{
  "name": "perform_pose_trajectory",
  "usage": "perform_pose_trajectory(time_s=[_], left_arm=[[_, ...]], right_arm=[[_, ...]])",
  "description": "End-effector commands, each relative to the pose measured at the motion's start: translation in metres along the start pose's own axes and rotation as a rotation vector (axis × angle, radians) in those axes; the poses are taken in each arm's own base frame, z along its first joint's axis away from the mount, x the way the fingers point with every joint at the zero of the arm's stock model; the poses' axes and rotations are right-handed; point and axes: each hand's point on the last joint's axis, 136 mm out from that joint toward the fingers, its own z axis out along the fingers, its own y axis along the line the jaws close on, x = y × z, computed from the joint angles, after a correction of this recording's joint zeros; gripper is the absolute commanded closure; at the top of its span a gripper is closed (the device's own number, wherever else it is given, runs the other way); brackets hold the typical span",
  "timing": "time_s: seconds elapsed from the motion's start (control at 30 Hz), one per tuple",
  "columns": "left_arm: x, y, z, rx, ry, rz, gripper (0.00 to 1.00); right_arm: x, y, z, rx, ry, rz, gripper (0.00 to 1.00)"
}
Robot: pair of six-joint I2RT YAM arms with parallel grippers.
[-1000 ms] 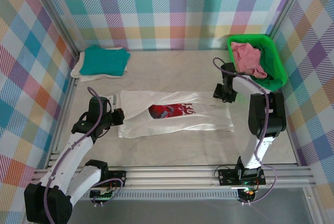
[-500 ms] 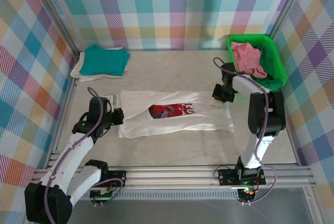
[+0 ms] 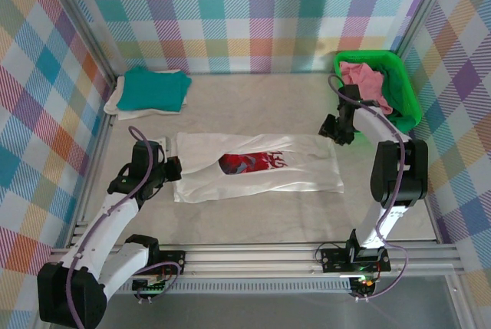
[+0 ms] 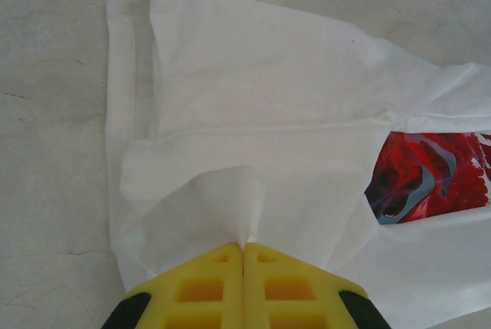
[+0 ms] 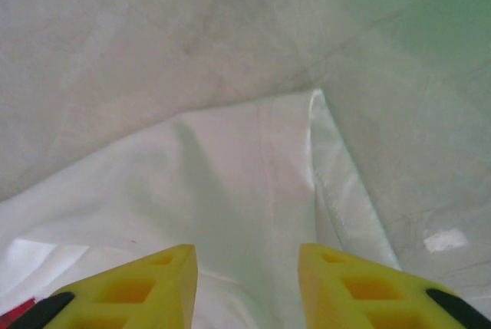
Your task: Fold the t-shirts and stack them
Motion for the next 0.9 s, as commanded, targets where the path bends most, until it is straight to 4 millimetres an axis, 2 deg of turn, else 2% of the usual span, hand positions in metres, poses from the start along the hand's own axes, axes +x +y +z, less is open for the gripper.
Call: perform_pose_trajectory(time_s=[0.0,0.1,0.17,0.3,0.43,0.63,0.8,0.87], left_arm=[[-0.007,-0.006,-0.001,0.021,-0.027,0.007,1.00],[-0.006,-0.009,0.004,0.035,-0.010,0.003,1.00],[-0.006,-0.009,0.006,0.036,0.000,0.001,1.00],[-0.007,-0.008,0.003,0.026,-0.013,0.004,1.00],[-0.006,-0.007,0.004,0.027,-0.018,0.000,1.00],[-0.011,-0.005,0.004,0.014,-0.036,-0.005,1.00],[-0.023,-0.001,0.001,-0.015,-0.088,-0.021,1.00],[-0.027,0.002,0.000,-0.035,-0.103,-0.027,1.00]], right_arm=[[0.023,-0.010,0.008,-0.006,0.079,0.045,0.54],[0.029,-0.003,0.017,-0.051,0.117,0.048,0.55],[0.031,-0.001,0.020,-0.065,0.137,0.056,0.58],[0.032,0.002,0.021,-0.086,0.134,0.061,0.82],[0.027,0.005,0.016,-0.088,0.120,0.052,1.00],[0.001,0.012,-0.009,-0.090,0.012,0.020,1.00],[-0.039,0.026,-0.038,-0.123,-0.159,-0.069,1.00],[-0.054,0.027,-0.042,-0.113,-0.209,-0.094,1.00]])
